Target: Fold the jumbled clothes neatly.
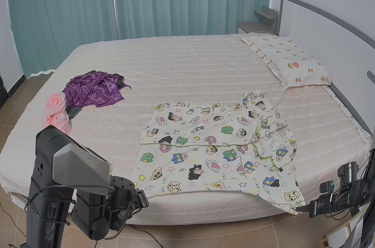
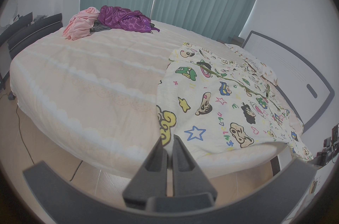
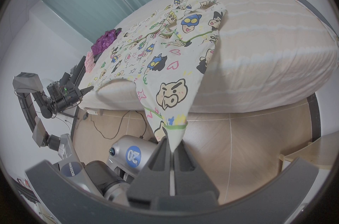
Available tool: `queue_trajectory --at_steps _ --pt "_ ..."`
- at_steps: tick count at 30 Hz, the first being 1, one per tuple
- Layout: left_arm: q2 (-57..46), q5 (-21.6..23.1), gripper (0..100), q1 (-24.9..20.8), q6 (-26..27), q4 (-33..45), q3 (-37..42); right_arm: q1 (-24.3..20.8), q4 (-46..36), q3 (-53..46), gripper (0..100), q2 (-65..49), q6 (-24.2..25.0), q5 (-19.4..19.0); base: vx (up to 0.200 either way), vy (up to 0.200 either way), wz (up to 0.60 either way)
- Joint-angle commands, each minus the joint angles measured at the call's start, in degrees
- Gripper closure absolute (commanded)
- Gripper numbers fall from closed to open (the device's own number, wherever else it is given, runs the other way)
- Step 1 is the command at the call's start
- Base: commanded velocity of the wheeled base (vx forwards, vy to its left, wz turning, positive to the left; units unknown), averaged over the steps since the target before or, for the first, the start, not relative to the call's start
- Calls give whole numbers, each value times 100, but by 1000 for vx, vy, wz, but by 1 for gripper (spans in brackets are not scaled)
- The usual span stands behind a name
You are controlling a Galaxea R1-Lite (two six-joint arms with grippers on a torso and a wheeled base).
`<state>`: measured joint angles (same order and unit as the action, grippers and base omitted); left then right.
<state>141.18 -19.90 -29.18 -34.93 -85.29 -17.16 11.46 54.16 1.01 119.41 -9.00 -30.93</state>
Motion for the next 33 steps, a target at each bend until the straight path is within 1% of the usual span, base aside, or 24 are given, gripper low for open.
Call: queue_trajectory --at_steps 1,6,10,14,21,26,27,30,33 --pt "-20 -6 100 -52 -5 -6 126 164 -152 -101 100 -14 -155 -1 0 0 0" --pt "-29 -6 100 -114 3 3 319 181 -283 -101 100 -23 -199 -1 0 0 0" --pt "-29 -6 100 -158 3 3 512 172 -679 -101 100 -295 -313 -1 0 0 0" --pt "-29 -6 100 -184 3 3 547 164 -951 -101 100 -550 -322 -1 0 0 0" --pt "-275 -6 100 -131 56 73 416 128 -846 -101 100 -884 -269 -36 0 0 0" --pt "-1022 -6 100 -26 39 1304 -85 93 -881 92 100 -1218 -93 -36 0 0 0" --pt "-1101 -6 100 -17 39 1427 -156 93 -881 136 100 -1244 -76 -36 0 0 0" --pt "-1435 -6 100 9 39 2113 -604 14 -899 321 100 -1367 65 -36 0 0 0" --pt "-1717 3 100 9 3 3176 -1158 -74 -916 523 100 -1543 302 -36 0 0 0"
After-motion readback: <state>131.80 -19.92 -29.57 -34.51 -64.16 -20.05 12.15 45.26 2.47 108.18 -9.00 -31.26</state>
